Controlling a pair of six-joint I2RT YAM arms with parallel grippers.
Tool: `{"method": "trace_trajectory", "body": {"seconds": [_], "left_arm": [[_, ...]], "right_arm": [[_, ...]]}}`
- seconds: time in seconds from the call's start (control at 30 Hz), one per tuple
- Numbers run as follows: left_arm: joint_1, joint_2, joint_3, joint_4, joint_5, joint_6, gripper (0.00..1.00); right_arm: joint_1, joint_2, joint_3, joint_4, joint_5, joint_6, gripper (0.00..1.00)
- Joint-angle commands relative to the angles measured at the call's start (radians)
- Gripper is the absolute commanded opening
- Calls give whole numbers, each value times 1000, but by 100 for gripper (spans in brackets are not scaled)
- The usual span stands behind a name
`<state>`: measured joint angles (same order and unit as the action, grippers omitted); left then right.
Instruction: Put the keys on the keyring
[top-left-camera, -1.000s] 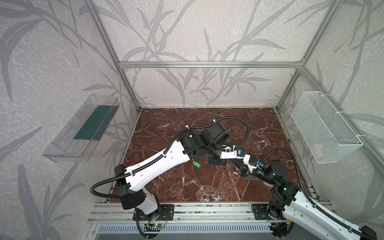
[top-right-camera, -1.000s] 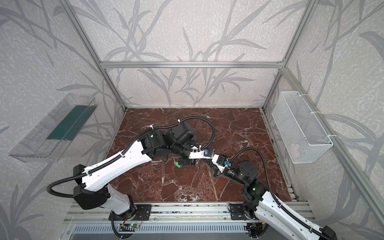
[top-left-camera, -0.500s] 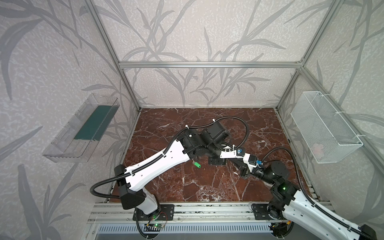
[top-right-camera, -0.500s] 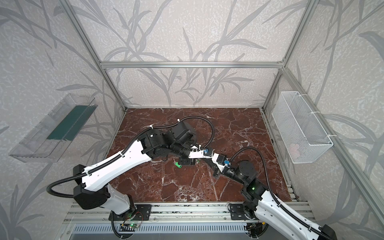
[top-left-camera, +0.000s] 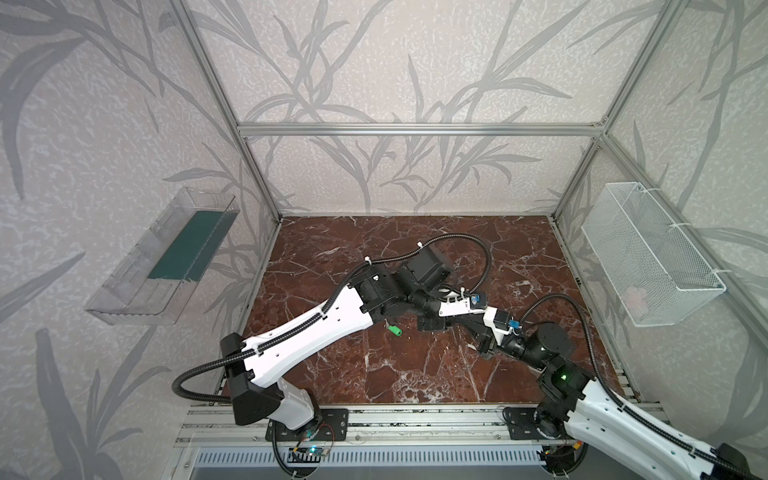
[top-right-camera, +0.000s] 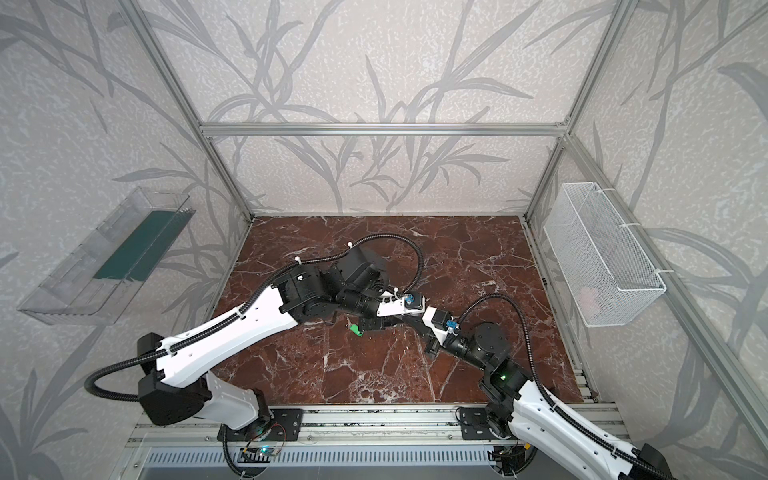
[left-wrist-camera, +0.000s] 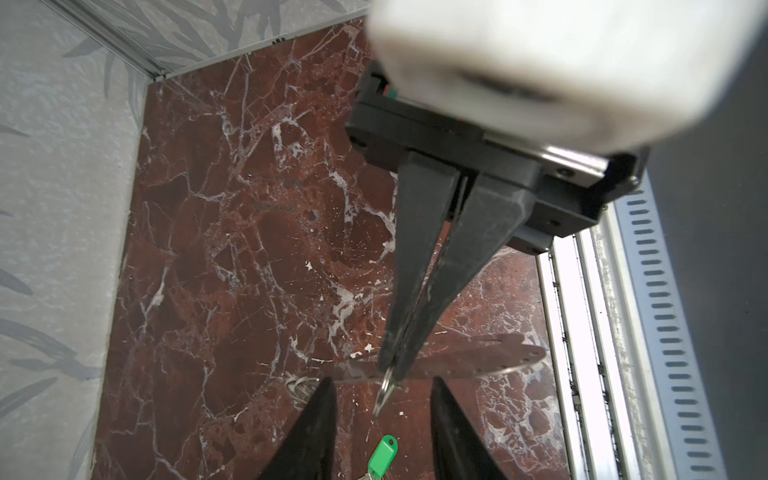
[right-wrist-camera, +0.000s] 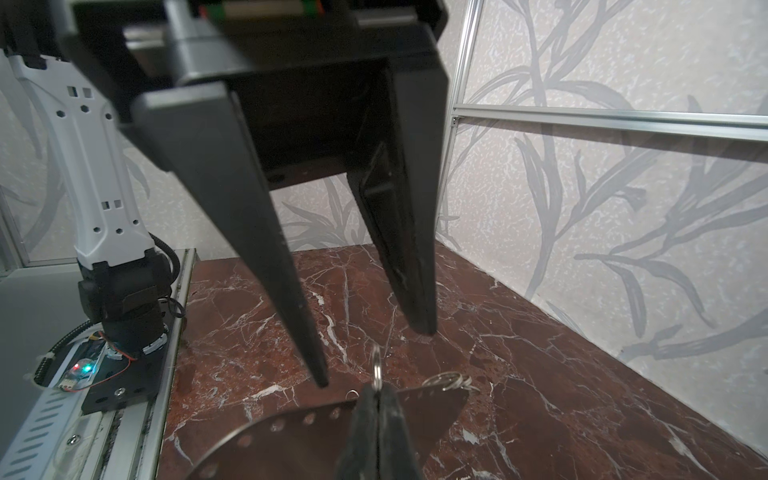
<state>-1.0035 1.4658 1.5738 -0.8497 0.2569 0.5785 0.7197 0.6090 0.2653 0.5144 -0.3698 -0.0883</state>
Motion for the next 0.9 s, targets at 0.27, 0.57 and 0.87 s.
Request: {"method": "trace_trajectory", "body": {"seconds": [0.27,0.57,0.87], "left_arm": [[69,-292,-419,489,30,-308,44],[71,-323,-614,733,83,-447,42],[69,-281,-645,854,146,-497,42]], "right_arm": [[-11,36,-9,202,52,43,0],[-17,53,8,256,26,63,0],[-29,42,5,261,6,79,0]]}}
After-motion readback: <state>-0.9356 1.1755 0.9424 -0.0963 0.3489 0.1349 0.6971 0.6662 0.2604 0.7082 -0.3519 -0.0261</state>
